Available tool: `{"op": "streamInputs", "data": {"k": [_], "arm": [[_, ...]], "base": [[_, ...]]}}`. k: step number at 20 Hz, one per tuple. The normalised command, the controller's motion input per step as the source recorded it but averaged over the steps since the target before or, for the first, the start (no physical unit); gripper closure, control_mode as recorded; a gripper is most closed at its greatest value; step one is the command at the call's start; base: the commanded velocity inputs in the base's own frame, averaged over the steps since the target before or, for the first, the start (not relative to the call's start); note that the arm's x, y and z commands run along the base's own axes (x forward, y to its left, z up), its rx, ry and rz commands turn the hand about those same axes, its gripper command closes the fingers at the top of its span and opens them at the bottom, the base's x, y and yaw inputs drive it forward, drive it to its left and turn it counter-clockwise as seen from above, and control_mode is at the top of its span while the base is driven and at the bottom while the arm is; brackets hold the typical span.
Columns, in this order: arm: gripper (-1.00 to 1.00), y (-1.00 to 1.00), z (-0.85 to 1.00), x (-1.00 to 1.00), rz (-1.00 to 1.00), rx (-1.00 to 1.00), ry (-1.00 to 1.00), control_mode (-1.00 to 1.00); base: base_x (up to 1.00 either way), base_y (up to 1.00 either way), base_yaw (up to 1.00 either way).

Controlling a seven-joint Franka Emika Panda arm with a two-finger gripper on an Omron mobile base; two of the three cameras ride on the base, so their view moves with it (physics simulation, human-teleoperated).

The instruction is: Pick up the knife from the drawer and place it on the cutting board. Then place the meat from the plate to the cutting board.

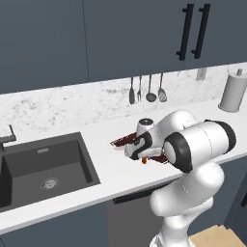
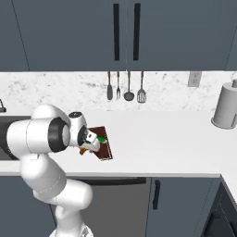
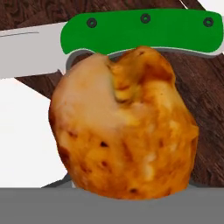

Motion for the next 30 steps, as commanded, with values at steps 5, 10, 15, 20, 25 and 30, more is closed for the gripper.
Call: {"op": "streamInputs", "data": {"k": [5,10,15,20,25,30], "arm": [[-1.00,0.00,-0.58,0.03,0.00,0.00,0.03,-1.00],[-1.00,0.00,-0.21,-0.01,0.00,0.00,0.00,-1.00],[-1.00,0.00,0.08,-0.18,0.00,0.01,0.00,-1.00],[-1.00,-0.07,0.52,-0.30,0.00,0.01,0.00,-1.00],[-1.00,-0.17,0.67,-0.44,-0.01,0.01,0.00,-1.00],[-1.00,-0.15,0.65,-0.59,-0.03,0.03,0.00,-1.00]], "base": [[0.00,0.00,0.00],[0.00,0.00,0.00],[0.00,0.00,0.00],[0.00,0.00,0.00],[0.00,0.00,0.00],[0.00,0.00,0.00]]}}
